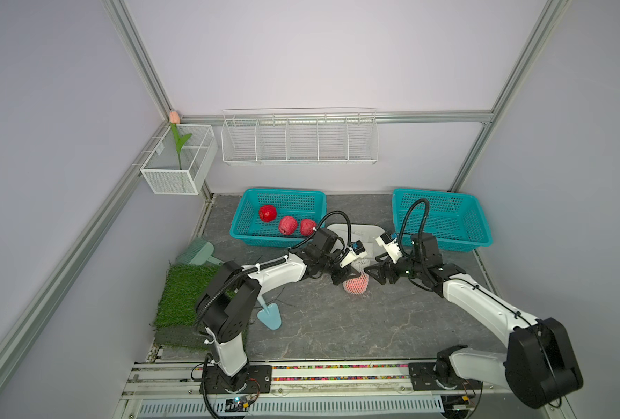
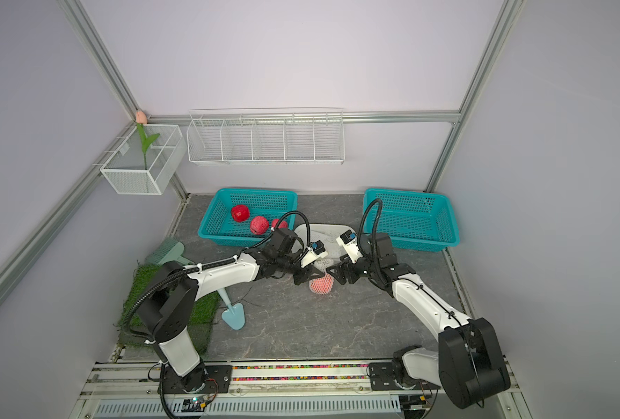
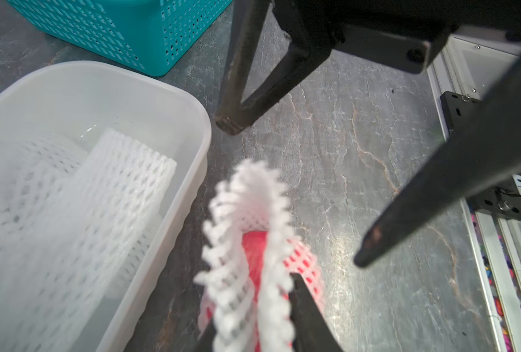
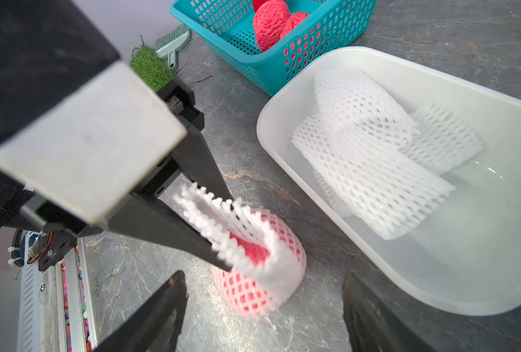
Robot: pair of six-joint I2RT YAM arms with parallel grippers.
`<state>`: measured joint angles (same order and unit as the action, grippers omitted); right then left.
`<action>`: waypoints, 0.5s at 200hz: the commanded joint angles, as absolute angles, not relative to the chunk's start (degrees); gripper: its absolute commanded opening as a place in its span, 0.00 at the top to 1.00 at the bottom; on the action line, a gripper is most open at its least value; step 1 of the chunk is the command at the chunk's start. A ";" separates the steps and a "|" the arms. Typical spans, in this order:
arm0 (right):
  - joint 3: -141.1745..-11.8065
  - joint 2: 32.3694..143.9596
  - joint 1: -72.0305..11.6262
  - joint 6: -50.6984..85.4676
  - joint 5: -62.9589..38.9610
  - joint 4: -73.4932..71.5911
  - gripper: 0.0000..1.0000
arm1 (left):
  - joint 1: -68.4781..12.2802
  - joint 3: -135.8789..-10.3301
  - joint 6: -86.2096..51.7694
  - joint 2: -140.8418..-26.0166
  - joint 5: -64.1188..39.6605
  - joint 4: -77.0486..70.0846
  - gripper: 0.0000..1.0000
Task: Remove foam nets from apples
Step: Remove the foam net from the apple.
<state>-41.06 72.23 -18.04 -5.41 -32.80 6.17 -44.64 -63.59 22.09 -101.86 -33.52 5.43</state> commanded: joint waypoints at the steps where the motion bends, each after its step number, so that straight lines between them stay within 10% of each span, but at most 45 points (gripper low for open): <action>1: -40.51 72.78 -17.64 -7.23 -35.52 7.47 0.19 | -44.74 -62.34 23.03 -99.85 -32.51 3.73 0.74; 100: -41.83 78.91 -20.66 -6.20 -36.92 6.28 0.18 | -44.82 -60.29 22.96 -96.45 -31.52 2.20 0.77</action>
<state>-40.62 76.71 -19.38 -5.61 -36.07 5.93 -44.64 -60.93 22.11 -98.72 -31.70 3.84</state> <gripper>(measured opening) 0.816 0.230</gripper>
